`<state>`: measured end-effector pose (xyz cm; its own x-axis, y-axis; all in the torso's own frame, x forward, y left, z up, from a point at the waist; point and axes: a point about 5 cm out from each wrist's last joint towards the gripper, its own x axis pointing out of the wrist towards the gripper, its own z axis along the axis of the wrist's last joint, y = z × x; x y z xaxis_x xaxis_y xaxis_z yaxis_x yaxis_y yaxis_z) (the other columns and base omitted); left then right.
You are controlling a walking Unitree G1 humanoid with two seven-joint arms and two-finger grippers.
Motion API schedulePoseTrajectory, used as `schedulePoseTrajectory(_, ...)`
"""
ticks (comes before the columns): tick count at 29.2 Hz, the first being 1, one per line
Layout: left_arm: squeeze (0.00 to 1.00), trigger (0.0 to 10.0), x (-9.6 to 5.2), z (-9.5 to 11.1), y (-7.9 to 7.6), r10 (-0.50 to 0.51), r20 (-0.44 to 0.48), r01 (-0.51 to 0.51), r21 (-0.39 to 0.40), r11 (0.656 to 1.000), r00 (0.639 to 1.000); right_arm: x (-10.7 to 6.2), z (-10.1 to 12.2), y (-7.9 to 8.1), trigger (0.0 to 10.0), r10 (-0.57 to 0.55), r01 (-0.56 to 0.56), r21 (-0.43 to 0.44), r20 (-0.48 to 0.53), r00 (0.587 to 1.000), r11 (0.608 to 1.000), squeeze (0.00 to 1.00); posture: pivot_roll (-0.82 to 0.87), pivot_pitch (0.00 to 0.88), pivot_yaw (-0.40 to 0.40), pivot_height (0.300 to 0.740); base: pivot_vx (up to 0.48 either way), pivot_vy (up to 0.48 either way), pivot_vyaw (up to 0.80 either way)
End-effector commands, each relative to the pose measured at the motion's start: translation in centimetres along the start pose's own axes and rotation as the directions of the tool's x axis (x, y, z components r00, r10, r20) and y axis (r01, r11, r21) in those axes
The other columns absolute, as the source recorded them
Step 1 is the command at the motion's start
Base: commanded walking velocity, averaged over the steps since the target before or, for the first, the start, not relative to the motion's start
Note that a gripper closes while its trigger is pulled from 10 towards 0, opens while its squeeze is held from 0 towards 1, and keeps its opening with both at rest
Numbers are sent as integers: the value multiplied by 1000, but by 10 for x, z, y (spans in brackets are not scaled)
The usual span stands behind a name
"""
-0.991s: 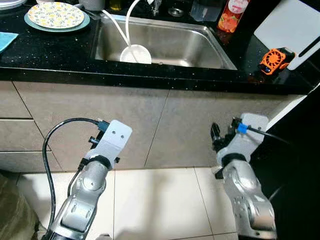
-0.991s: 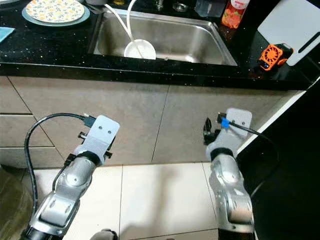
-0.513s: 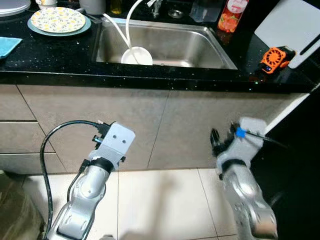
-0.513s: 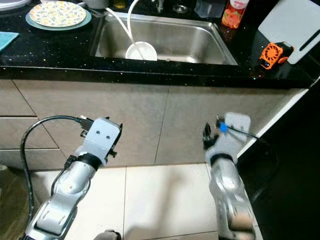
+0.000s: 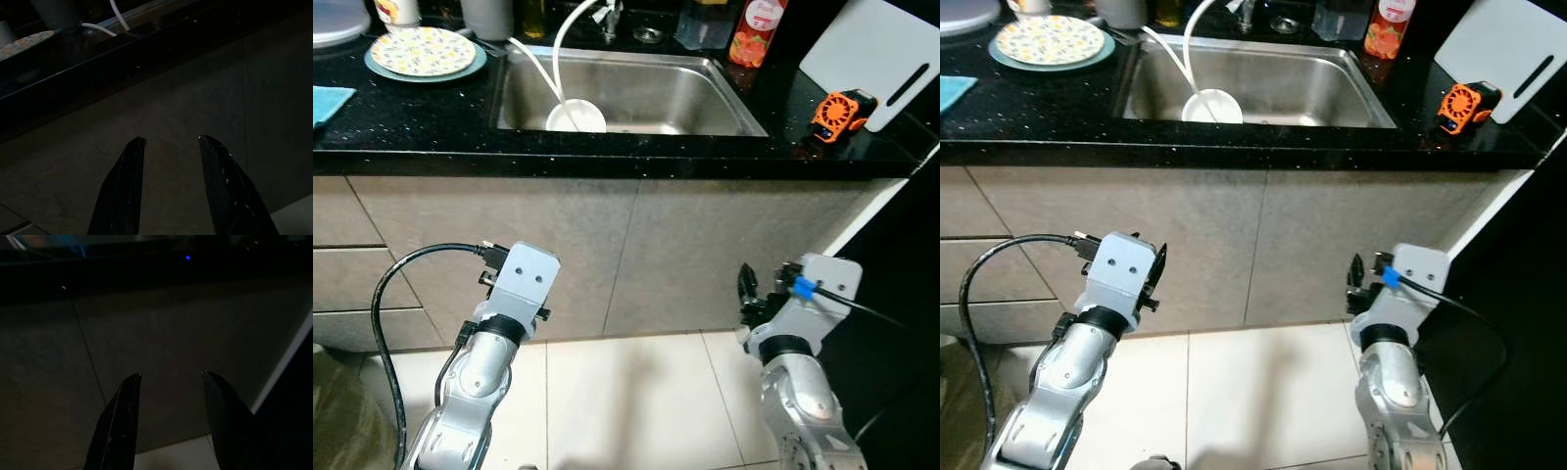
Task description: Kitchen organization
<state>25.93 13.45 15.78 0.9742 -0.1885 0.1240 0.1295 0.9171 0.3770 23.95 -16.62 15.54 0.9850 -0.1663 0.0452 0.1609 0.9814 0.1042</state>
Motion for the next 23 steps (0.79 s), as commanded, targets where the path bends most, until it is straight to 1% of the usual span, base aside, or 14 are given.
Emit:
schedulePoseTrajectory(1, 0, 10000, -1, -4, -6, -14, -20, 13, -33, 999, 1000, -2, 2, -2, 10000, -16, 17, -43, 25, 1000, 999, 0, 168, 73, -60, 740, 0, 0, 0)
schedulePoseTrajectory(3, 0, 10000, 0, -6, -5, 3, -29, -4, -43, 999, 1000, -1, 3, 0, 10000, -7, 9, -58, 34, 999, 998, 0, 170, 72, -61, 740, 0, 0, 0)
schedulePoseTrajectory(7, 0, 10000, 1, -7, -4, 12, -40, -14, -48, 999, 999, 1, 4, 0, 10000, -4, 6, -57, 39, 999, 998, 0, 177, 75, -64, 740, 0, 0, 0)
schedulePoseTrajectory(16, 0, 10000, 2, -8, -7, -5, -50, 2, -59, 998, 999, 2, 5, -2, 10000, -10, 13, -74, 44, 999, 997, 0, 171, 86, -79, 740, 0, 0, 0)
schedulePoseTrajectory(19, 0, 10000, 2, -5, -12, -25, -34, 23, -47, 999, 999, 3, 6, -2, 10000, -9, 13, -79, 47, 999, 997, 0, 170, 85, -79, 740, 0, 0, 0)
schedulePoseTrajectory(23, 0, 10000, 2, -4, -13, -31, -29, 30, -46, 998, 999, 4, 6, -3, 10000, -5, 9, -83, 51, 999, 996, 0, 161, 85, -77, 740, 0, 0, 0)
